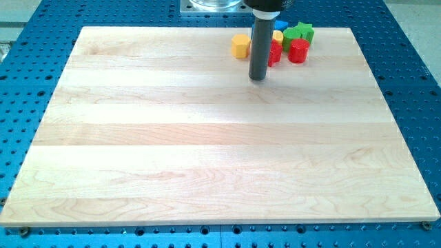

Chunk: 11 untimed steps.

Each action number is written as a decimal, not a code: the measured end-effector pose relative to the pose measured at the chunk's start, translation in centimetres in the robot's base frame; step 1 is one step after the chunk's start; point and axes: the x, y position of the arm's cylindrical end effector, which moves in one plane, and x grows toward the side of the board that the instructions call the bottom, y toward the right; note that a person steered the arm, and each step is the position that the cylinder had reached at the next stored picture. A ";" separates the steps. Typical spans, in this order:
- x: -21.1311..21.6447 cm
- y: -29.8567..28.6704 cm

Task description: Locate your arm at the right side of the green star

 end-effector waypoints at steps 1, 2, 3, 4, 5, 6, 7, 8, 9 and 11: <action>0.0 0.0; 0.0 0.0; 0.9 -0.4; 0.9 -0.9; 0.9 -1.0; 1.0 -0.9; 2.3 7.2; 0.6 17.7; -7.9 18.5; -15.1 12.5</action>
